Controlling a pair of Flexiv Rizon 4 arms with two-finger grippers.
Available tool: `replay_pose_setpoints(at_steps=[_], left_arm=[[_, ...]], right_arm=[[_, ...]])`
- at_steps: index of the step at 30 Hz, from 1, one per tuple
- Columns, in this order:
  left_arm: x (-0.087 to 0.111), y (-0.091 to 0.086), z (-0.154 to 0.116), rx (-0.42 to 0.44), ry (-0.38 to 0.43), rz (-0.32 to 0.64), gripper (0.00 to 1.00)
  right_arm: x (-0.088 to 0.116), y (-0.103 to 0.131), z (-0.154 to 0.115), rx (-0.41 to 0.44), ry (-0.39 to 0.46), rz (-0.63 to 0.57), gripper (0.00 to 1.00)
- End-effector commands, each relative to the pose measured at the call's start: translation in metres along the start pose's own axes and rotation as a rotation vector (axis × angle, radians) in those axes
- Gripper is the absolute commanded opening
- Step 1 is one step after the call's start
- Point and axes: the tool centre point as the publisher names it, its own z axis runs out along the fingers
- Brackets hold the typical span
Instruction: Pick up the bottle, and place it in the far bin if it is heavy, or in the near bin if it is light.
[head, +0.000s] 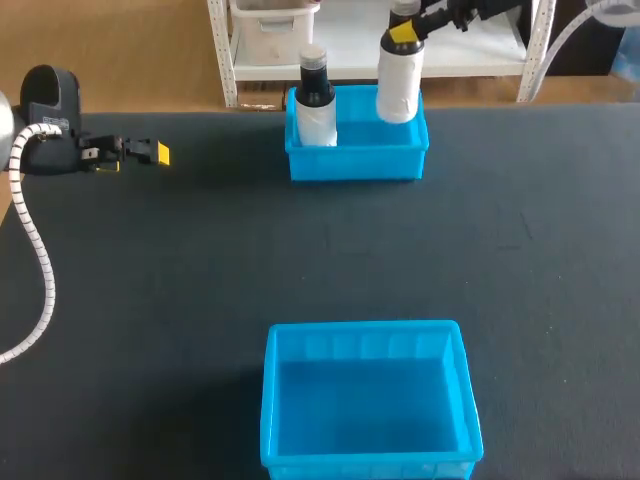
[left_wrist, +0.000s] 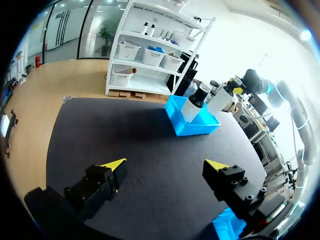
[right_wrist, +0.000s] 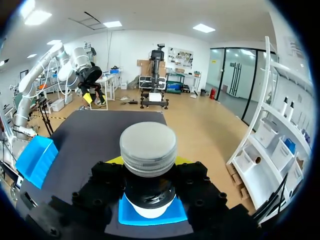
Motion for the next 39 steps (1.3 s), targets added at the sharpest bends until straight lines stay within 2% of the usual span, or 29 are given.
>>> replay_pose_setpoints(at_steps=[1, 17, 39], left_arm=[[0.0, 0.0, 0.0, 0.0, 0.0, 0.0, 1.0], [0.0, 0.0, 0.0, 0.0, 0.0, 0.0, 1.0], [0.0, 0.0, 0.0, 0.0, 0.0, 0.0, 1.0]], right_arm=[[-0.001, -0.009, 0.004, -0.112, 0.004, 0.006, 0.0], [0.014, -0.015, 0.027, -0.12, -0.014, 0.025, 0.0], [0.03, -0.015, 0.04, -0.131, -0.019, 0.053, 0.0]])
